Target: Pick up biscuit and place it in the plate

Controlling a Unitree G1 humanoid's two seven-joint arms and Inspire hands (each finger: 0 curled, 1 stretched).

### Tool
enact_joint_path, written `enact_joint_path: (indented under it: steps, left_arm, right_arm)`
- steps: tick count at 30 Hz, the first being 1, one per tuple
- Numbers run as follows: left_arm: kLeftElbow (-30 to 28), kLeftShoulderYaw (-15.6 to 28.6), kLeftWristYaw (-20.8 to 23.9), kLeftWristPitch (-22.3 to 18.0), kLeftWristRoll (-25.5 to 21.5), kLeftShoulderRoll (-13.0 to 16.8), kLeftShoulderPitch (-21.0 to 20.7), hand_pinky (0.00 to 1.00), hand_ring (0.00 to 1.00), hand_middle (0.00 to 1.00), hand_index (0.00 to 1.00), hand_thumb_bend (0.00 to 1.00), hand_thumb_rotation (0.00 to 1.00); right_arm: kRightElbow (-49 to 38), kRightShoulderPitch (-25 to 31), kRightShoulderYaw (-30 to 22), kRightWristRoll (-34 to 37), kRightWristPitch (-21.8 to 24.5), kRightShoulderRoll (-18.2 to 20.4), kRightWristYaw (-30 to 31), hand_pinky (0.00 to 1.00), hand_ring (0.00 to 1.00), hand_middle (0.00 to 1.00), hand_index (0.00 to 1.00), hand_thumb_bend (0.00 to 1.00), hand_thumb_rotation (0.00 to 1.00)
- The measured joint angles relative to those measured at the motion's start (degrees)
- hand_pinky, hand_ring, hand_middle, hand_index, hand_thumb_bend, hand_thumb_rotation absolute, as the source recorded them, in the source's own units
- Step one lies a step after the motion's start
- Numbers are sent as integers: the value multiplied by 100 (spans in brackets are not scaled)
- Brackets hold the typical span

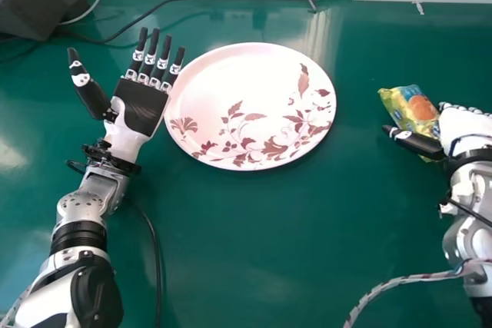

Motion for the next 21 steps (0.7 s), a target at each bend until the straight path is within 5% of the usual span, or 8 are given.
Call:
enact_joint_path:
  steps: [4,6,11,21]
  left_arm:
    - [5,0,-25,34,-6,4,3,100,92,94,97,100,52]
    - [188,-14,-78,-201,38,-118,-51,100,91,94,97,100,51]
    - [514,-32,-144,-671,173,-357,-271,98,90,94,98,100,48]
    - [879,36,-317,-283,128,-261,-442,99,89,94,98,100,46]
  right_arm:
    - [-54,5,46,51,56,-40,58,100,100,100,100,94,73]
    - [-67,14,57,65,104,-59,97,80,92,100,100,86,64]
    - [-64,33,100,43,147,-188,130,66,82,99,100,78,49]
    - [-113,53,113,88,197,-238,151,48,60,93,100,60,12]
